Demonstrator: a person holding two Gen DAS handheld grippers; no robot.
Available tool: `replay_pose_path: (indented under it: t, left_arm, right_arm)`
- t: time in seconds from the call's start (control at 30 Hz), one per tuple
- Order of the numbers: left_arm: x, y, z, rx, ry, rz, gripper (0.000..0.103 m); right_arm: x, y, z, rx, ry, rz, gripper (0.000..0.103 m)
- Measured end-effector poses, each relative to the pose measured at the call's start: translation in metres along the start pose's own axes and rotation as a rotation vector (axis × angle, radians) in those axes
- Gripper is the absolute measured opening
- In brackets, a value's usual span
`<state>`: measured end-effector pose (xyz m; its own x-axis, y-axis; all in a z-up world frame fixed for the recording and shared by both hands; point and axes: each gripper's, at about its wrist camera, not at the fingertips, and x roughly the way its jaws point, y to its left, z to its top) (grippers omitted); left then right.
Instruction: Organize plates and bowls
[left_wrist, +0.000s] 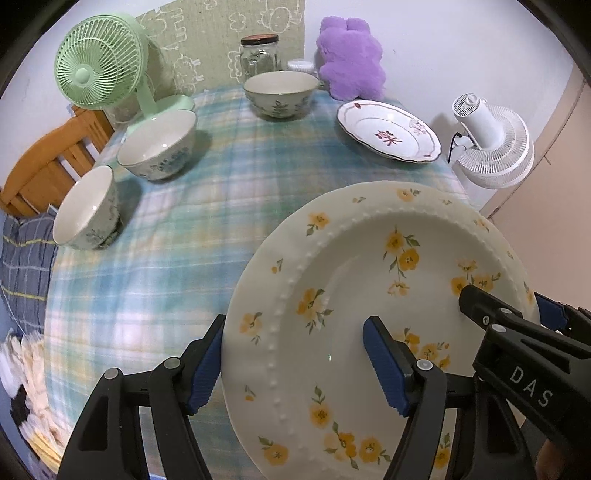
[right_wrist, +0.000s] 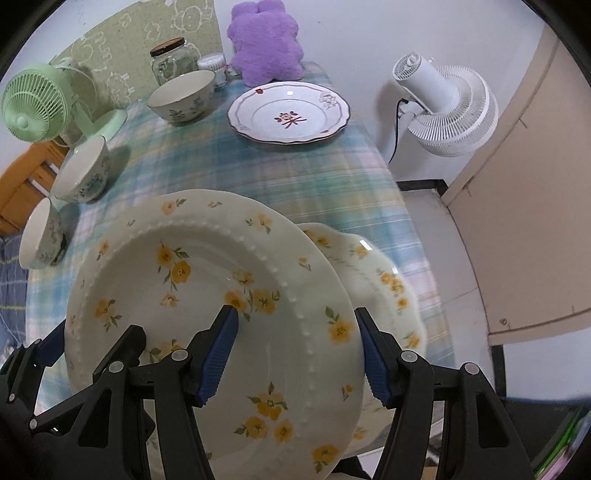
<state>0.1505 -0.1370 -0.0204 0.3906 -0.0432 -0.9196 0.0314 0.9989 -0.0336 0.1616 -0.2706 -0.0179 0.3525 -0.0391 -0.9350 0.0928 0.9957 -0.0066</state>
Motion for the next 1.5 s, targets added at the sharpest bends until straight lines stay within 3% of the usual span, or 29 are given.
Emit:
replay_pose_path:
  t: [0.73,1.1,1.5]
  left_arm:
    - [0.038,-0.079,-0.016,-0.088,0.094,-0.024,0.073]
    - [0.057,-0.088,-0.015,-0.105,0.135,-0.014,0.074]
    - [0.06,-0.096,-0.016,-0.107,0.11,0.034,0.076]
  right_arm:
    - [0.037,-0.08,-0.004,-0.075,0.087,-0.032,0.066]
    - [0.061,-0.087,-0.001,-0.097,0.132,-0.04,0.066]
    - [0.071,-0.091,0.001,-0.097,0.145,-0.013,0.066]
